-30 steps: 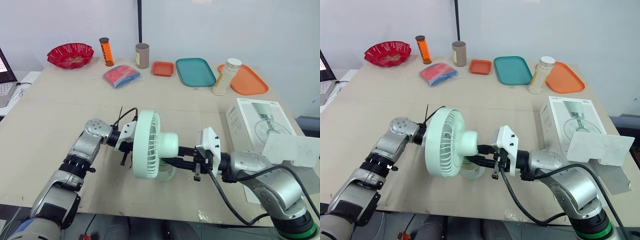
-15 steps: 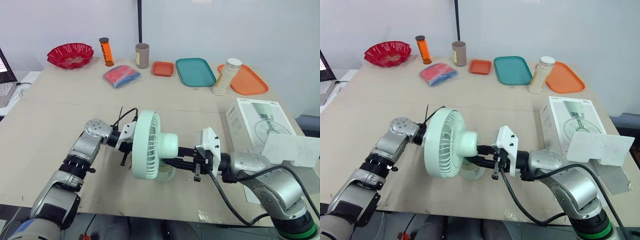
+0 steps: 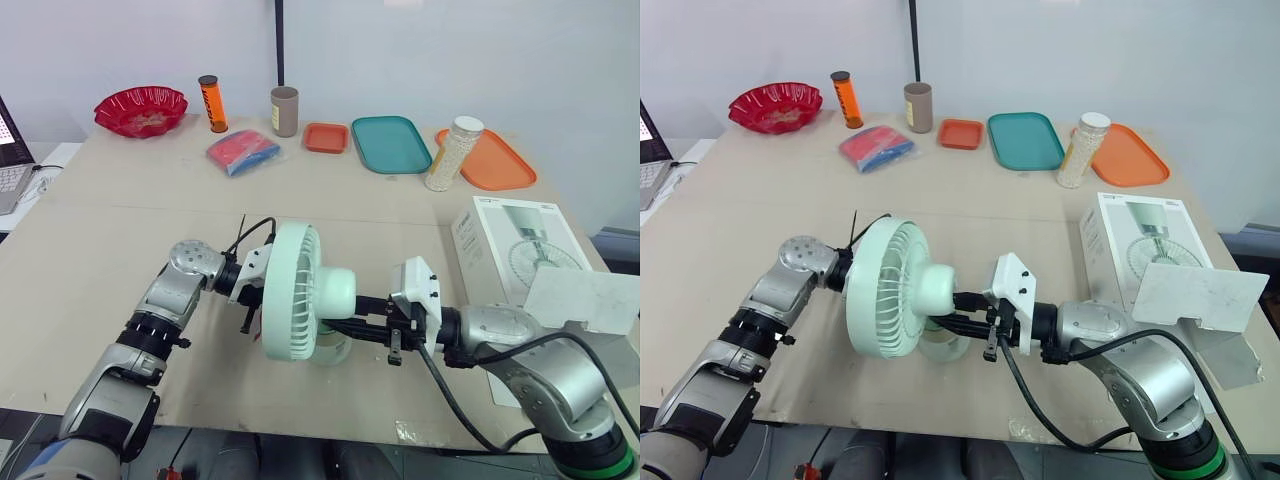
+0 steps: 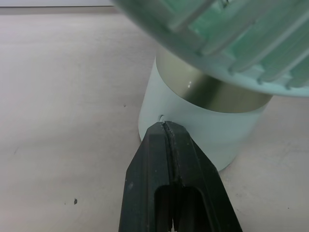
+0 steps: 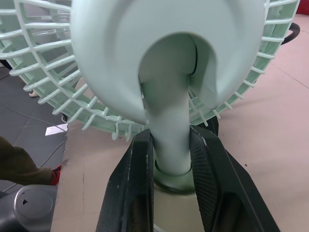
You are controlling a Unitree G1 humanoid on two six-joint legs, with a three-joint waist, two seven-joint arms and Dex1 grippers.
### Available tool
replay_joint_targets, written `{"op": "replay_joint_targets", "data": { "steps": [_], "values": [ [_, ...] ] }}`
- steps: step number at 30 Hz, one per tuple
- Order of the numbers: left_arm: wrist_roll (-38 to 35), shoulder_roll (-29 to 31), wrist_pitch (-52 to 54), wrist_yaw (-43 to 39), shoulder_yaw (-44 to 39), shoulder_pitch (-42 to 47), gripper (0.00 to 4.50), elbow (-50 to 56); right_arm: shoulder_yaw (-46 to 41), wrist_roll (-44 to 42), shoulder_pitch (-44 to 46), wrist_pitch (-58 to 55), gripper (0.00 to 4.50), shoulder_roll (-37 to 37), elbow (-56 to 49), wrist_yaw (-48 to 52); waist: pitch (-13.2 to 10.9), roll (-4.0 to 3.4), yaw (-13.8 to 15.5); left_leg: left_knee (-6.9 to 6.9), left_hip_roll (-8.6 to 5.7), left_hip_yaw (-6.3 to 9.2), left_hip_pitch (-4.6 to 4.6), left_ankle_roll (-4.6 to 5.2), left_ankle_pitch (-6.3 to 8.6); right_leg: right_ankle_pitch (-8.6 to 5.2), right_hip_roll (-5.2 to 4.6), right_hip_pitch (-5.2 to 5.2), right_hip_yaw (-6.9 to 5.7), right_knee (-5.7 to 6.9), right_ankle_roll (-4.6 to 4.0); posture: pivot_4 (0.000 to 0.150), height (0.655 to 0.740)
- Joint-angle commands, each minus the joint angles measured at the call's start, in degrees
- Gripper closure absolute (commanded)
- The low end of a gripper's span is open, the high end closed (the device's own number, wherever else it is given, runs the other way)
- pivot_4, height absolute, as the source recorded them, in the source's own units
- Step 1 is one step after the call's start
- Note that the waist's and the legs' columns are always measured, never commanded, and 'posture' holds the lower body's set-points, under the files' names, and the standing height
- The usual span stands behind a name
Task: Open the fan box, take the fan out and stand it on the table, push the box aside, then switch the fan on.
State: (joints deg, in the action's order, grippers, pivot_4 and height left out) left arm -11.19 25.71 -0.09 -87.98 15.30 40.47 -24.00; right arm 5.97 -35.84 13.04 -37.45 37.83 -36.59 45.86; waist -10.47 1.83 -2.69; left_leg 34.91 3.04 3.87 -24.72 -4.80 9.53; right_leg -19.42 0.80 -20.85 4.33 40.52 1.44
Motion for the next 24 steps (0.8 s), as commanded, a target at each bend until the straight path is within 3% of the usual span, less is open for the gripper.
{"op": "replay_joint_targets", "data": {
  "steps": [1, 14, 24],
  "values": [
    [-0.96, -0.39, -0.25, -0.65, 0.28, -0.32, 4.44, 2.90, -0.26, -0.13, -0.52, -0.66, 3.49, 0.76, -0.77, -0.14, 0.00, 0.00, 0.00, 0.00, 0.00, 0.00, 0.00, 0.00, 0.00, 0.00, 0.00, 0.00, 0.00, 0.00, 0.00, 0.150, 0.7400],
    [-1.47, 5.92, 4.43, 2.96, -4.32, 0.87, 4.44, 4.07, 0.35, 1.97, 0.06, 1.84, 3.49, 0.26, 1.92, 0.66, 0.00, 0.00, -0.06, 0.00, 0.02, 0.00, 0.02, 0.00, 0.00, 0.00, 0.02, 0.00, 0.00, 0.03, 0.00, 0.150, 0.7400],
    [-1.71, 12.62, 7.40, 7.40, -8.48, -3.47, 4.44, 8.78, 2.80, 5.38, 0.79, 7.22, 3.49, -1.46, 6.22, 2.02, 0.00, -0.01, -0.16, -0.02, 0.06, 0.01, 0.05, 0.01, -0.01, 0.00, 0.02, 0.00, 0.00, 0.05, -0.02, 0.150, 0.7400]
  ]
}}
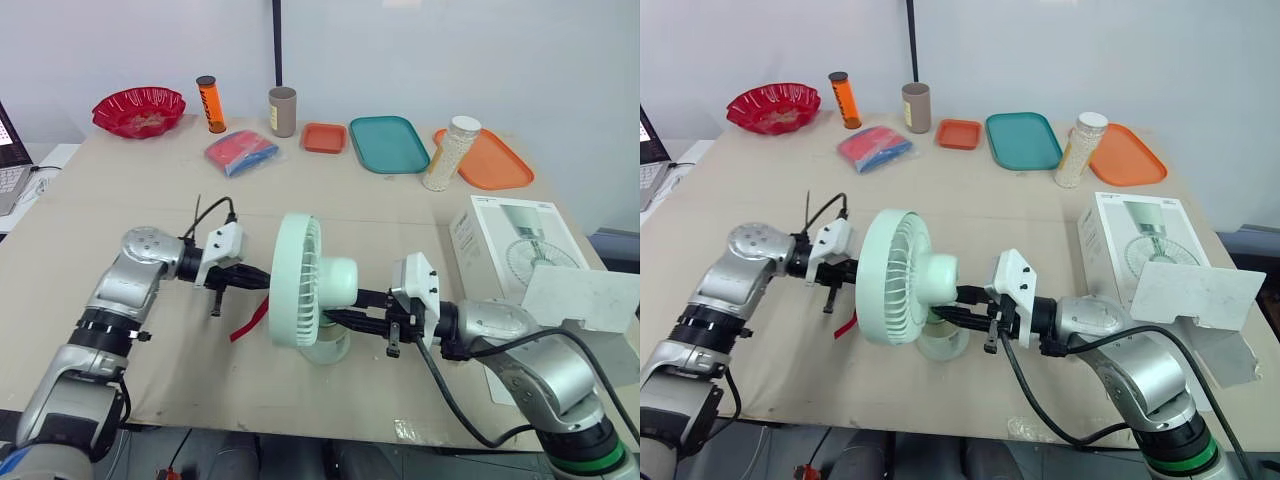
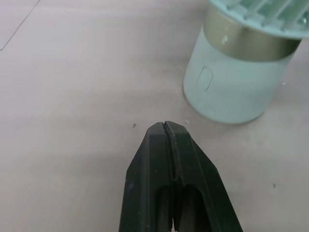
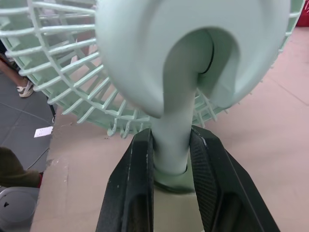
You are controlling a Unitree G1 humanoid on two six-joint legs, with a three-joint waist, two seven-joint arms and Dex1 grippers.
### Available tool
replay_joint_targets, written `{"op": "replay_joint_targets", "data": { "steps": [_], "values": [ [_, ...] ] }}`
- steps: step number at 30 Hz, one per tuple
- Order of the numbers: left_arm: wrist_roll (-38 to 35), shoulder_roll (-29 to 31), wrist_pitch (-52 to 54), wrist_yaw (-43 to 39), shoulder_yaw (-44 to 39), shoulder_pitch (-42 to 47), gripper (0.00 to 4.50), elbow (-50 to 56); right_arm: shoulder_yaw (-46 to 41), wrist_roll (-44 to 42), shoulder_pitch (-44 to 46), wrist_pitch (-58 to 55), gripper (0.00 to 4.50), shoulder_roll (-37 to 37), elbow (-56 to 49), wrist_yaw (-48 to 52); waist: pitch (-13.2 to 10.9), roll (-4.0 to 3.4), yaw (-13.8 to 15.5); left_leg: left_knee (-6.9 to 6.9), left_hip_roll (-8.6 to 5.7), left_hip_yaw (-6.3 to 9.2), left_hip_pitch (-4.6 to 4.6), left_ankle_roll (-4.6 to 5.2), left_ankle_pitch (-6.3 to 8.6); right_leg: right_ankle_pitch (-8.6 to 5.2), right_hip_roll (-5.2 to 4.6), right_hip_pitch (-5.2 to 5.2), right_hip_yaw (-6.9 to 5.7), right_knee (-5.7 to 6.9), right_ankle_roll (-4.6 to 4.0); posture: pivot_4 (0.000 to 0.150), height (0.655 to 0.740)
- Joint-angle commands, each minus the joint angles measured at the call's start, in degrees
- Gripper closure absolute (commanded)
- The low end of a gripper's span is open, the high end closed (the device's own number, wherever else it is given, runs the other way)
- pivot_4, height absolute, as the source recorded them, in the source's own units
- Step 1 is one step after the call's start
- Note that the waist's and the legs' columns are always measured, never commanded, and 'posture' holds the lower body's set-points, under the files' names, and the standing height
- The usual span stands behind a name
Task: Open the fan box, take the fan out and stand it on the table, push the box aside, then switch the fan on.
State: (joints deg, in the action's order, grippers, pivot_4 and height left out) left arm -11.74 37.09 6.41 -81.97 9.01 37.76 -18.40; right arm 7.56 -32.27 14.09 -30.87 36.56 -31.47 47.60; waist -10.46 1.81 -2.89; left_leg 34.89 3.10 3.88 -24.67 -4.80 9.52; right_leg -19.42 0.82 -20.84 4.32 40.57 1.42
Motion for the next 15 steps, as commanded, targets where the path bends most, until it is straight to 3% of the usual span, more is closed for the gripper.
{"op": "replay_joint_targets", "data": {
  "steps": [1, 4, 6, 8, 15],
  "values": [
    [-1.35, 1.53, 1.39, 1.68, -2.39, -1.19, 4.44, 3.85, 1.34, 1.93, -0.34, 0.93, 3.49, -0.30, 1.19, 0.32, 0.00, 0.00, 0.11, 0.00, 0.00, 0.00, 0.00, 0.00, 0.00, 0.00, -0.01, 0.00, 0.00, 0.00, 0.00, 0.150, 0.7400],
    [-2.47, 3.16, 4.19, 2.98, -3.71, -4.46, 4.44, 8.64, 1.86, 2.17, -1.34, 1.92, 3.49, -0.60, 0.84, 0.26, 0.00, 0.00, 0.11, 0.01, -0.01, 0.00, 0.00, -0.01, -0.01, 0.00, -0.02, 0.01, 0.00, 0.01, 0.01, 0.150, 0.7400],
    [-3.07, 3.76, 5.78, 3.94, -4.14, -6.19, 4.50, 10.98, 2.34, 2.71, -1.88, 2.47, 3.95, -0.85, 0.78, -0.02, 0.00, 0.00, 0.10, 0.01, 0.01, 0.00, 0.01, -0.01, -0.01, 0.00, -0.01, 0.01, 0.00, 0.01, 0.00, 0.150, 0.7400],
    [-3.40, 3.85, 6.67, 4.61, -4.20, -7.36, 4.50, 12.64, 2.90, 3.27, -2.08, 3.00, 4.13, -1.10, 0.74, -0.23, 0.00, 0.00, 0.15, 0.00, 0.02, 0.00, 0.02, -0.01, -0.01, 0.00, 0.00, 0.01, 0.00, 0.04, -0.01, 0.150, 0.7400],
    [-3.87, 3.76, 8.22, 6.07, -3.92, -7.93, 4.50, 14.60, 3.73, 4.47, -1.56, 4.15, 4.13, -1.69, 1.85, -0.24, 0.01, 0.00, 0.10, 0.01, 0.02, -0.01, 0.10, 0.00, -0.04, 0.00, 0.01, 0.02, 0.01, 0.17, -0.02, 0.150, 0.7400]
  ]
}}
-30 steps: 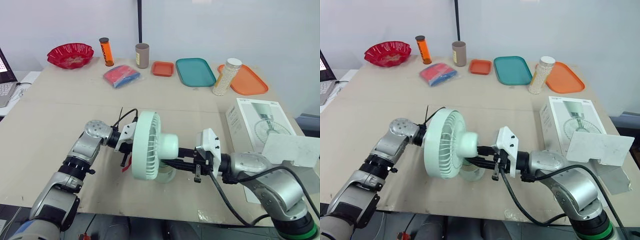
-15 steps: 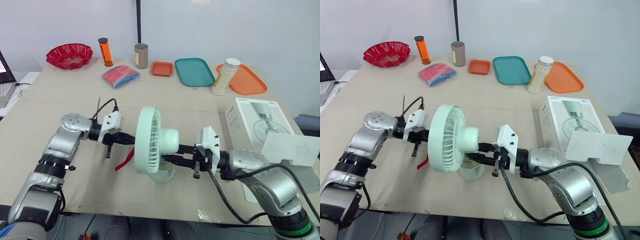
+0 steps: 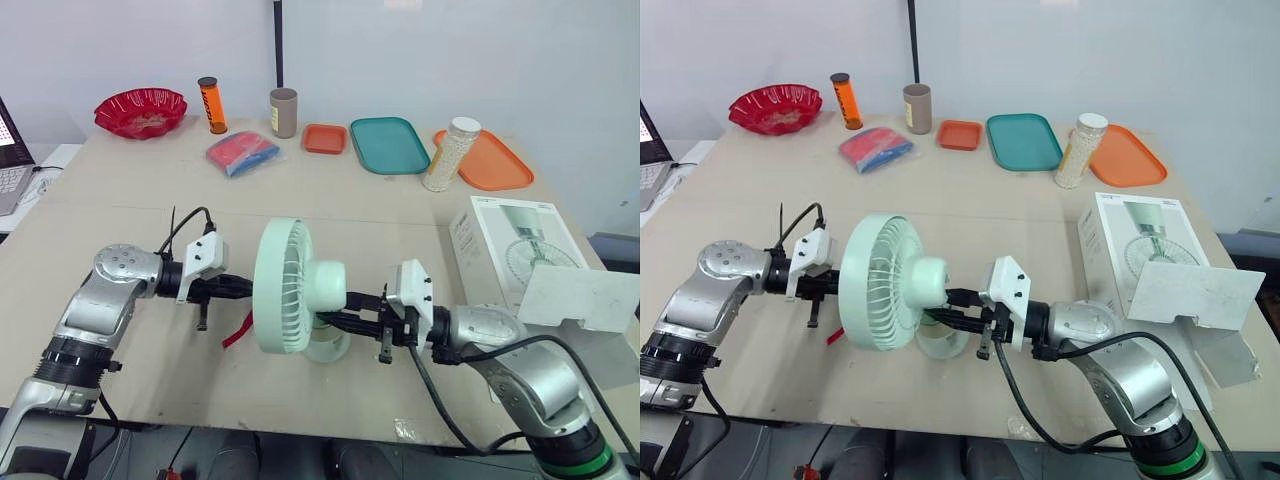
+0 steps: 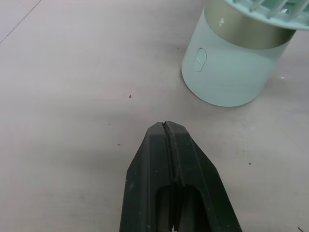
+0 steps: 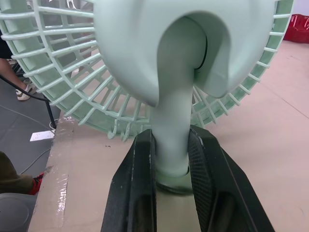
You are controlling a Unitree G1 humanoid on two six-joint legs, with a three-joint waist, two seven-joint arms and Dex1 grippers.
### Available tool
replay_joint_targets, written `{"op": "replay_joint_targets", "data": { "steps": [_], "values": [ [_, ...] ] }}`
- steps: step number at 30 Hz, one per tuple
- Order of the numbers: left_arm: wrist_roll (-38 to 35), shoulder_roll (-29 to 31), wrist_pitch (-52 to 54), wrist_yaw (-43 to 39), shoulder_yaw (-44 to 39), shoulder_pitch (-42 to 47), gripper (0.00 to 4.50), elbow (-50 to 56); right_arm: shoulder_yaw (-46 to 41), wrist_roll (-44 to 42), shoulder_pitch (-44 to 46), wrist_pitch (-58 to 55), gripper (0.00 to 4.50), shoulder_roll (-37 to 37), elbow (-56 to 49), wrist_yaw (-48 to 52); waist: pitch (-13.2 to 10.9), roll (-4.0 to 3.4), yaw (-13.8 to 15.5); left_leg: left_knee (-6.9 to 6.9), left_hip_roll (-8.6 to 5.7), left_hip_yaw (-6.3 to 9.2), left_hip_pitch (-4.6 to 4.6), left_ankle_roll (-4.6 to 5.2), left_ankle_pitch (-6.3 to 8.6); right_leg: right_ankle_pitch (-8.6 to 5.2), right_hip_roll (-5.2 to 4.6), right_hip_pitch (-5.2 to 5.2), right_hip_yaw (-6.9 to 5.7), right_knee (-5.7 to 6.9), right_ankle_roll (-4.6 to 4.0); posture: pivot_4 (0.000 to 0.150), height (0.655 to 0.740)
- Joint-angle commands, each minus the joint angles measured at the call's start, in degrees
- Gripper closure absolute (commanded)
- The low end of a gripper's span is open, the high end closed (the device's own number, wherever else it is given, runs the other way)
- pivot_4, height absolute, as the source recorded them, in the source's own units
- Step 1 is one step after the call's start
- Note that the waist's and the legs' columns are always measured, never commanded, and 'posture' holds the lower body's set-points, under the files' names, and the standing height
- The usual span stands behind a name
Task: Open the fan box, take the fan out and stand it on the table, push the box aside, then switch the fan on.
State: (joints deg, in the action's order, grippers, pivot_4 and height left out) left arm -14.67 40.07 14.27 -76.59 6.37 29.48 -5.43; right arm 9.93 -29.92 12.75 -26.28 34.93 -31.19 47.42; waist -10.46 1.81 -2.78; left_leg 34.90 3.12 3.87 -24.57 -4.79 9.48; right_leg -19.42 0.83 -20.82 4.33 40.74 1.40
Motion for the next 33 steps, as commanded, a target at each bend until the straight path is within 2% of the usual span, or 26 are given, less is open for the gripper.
{"op": "replay_joint_targets", "data": {
  "steps": [1, 15, 23, 33],
  "values": [
    [-1.03, 0.96, 0.52, 0.75, -1.39, 0.44, 4.50, 1.68, 1.49, 2.36, -0.04, -0.14, 4.13, -0.23, 1.95, -0.08, 0.00, 0.00, -0.02, 0.00, 0.00, 0.00, 0.01, 0.00, 0.00, 0.00, 0.01, 0.00, 0.00, 0.01, 0.00, 0.150, 0.7400],
    [-2.68, 4.94, 2.11, 1.24, -2.80, -1.90, 4.50, 4.49, 1.57, 5.15, 2.81, 3.80, 4.13, -6.81, 4.45, -3.14, 0.00, -0.01, -0.12, -0.01, 0.11, -0.01, 0.03, 0.00, -0.01, -0.02, 0.09, -0.04, 0.02, 0.09, -0.05, 0.150, 0.7400],
    [-3.09, 5.75, 2.48, 1.20, -2.88, -2.35, 4.50, 5.00, 2.88, 8.85, 6.67, 7.57, 4.13, -12.61, 9.23, -5.05, -0.02, -0.03, -0.17, -0.03, 0.29, -0.03, 0.04, 0.00, -0.02, -0.04, 0.25, -0.10, 0.03, 0.14, -0.08, 0.150, 0.7400],
    [-3.54, 6.33, 2.62, 1.52, -3.03, -2.94, 4.50, 5.63, 2.01, 10.77, 10.61, 11.18, 4.13, -14.84, 14.77, -4.30, -0.03, -0.03, 0.01, -0.10, 0.27, -0.03, -0.05, -0.01, -0.02, -0.05, 0.23, -0.21, 0.02, 0.14, -0.19, 0.150, 0.7400]
  ]
}}
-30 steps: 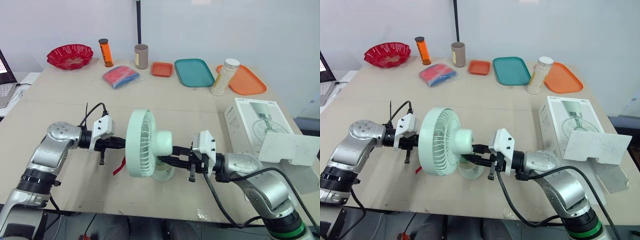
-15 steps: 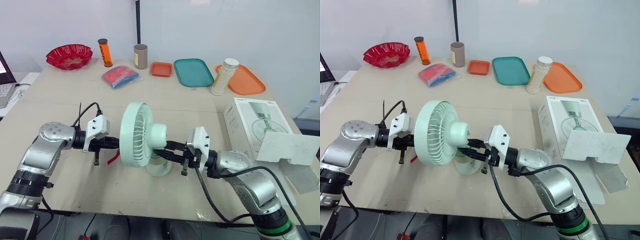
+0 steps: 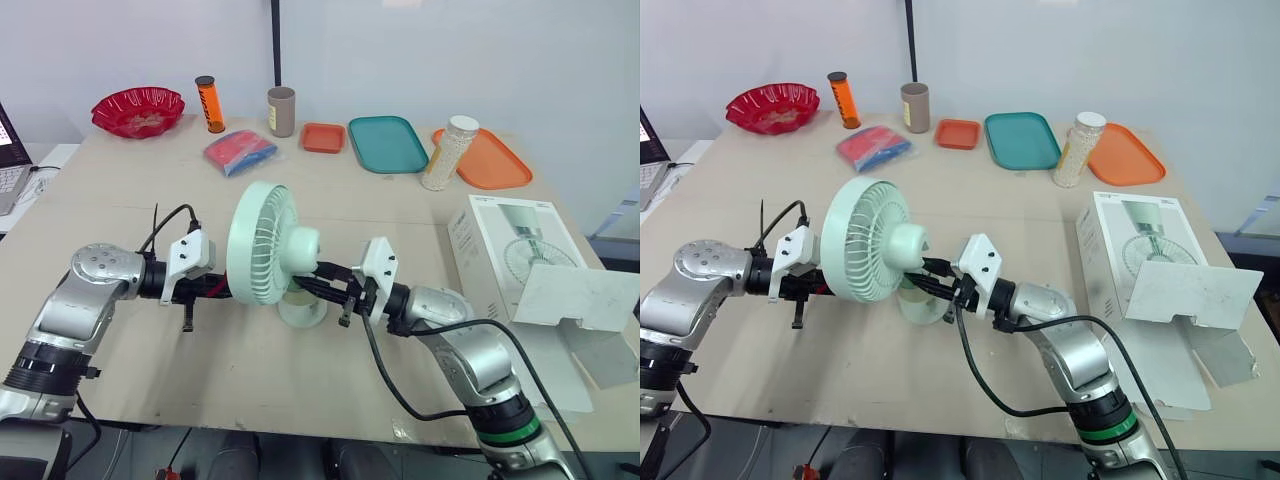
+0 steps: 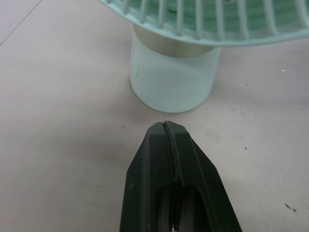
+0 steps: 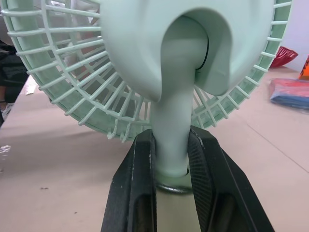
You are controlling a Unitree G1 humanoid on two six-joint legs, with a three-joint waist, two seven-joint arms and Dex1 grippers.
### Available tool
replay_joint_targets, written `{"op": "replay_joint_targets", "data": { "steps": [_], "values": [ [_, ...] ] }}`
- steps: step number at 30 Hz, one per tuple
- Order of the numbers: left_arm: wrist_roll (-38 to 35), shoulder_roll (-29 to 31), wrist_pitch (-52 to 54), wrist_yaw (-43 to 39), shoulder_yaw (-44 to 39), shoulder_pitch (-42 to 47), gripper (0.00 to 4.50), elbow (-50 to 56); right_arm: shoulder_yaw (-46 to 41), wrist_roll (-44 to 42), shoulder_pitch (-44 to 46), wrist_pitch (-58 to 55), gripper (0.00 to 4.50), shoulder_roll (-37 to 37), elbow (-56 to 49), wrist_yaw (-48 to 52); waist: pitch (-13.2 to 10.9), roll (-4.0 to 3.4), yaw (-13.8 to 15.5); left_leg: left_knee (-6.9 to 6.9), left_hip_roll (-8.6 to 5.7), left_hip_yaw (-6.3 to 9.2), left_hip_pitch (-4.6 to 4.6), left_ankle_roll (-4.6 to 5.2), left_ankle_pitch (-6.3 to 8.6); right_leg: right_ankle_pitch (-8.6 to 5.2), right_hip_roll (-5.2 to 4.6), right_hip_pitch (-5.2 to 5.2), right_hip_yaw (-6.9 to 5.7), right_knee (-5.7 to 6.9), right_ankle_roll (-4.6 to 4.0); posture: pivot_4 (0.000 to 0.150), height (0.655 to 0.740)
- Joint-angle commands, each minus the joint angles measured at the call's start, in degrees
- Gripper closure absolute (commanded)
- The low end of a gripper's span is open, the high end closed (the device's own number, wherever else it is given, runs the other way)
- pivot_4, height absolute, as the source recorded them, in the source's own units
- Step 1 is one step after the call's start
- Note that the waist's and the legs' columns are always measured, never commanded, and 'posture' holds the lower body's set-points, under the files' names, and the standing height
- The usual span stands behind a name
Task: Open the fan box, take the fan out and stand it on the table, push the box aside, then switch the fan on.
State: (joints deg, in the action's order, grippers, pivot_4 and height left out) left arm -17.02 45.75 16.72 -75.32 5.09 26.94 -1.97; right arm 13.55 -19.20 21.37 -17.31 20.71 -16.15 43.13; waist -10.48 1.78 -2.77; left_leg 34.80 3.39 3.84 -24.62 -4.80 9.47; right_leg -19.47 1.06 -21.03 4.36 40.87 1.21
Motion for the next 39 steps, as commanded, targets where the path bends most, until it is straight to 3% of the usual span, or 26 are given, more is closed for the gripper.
{"op": "replay_joint_targets", "data": {
  "steps": [1, 20, 32, 39],
  "values": [
    [-1.31, 0.70, 0.31, 0.35, -1.77, -0.60, 4.50, 2.46, -1.80, -0.06, 2.45, 2.28, 4.13, -0.73, 0.11, 0.16, 0.00, 0.00, 0.00, 0.00, 0.00, 0.00, 0.00, 0.00, 0.00, 0.00, 0.00, 0.00, 0.00, 0.00, 0.00, 0.150, 0.7400],
    [-3.93, 3.65, 2.83, 2.60, -4.88, -7.94, 4.50, 8.68, -3.98, 0.20, 5.89, 5.37, 4.13, -0.53, 7.95, 3.59, -0.01, -0.01, -0.02, -0.14, 0.00, -0.02, -0.04, 0.00, 0.00, -0.05, -0.02, -0.10, -0.01, 0.01, -0.10, 0.150, 0.7400],
    [-6.98, 1.55, 6.39, 12.46, -10.85, -20.83, 4.50, 20.33, -3.20, 0.65, 4.57, 5.65, 4.13, -0.05, 10.62, 5.81, -0.01, -0.01, 0.02, -0.16, 0.04, -0.06, 0.04, 0.00, 0.00, -0.07, -0.03, -0.08, 0.02, 0.07, -0.15, 0.150, 0.7400],
    [-7.11, 1.74, 6.61, 13.94, -11.24, -21.39, 4.50, 20.78, -3.36, 0.55, 3.50, 4.32, 4.13, 0.59, 11.13, 6.17, 0.00, -0.01, 0.01, -0.20, 0.04, -0.08, 0.23, -0.01, -0.01, -0.10, -0.03, 0.07, 0.04, 0.08, -0.15, 0.150, 0.7400]
  ]
}}
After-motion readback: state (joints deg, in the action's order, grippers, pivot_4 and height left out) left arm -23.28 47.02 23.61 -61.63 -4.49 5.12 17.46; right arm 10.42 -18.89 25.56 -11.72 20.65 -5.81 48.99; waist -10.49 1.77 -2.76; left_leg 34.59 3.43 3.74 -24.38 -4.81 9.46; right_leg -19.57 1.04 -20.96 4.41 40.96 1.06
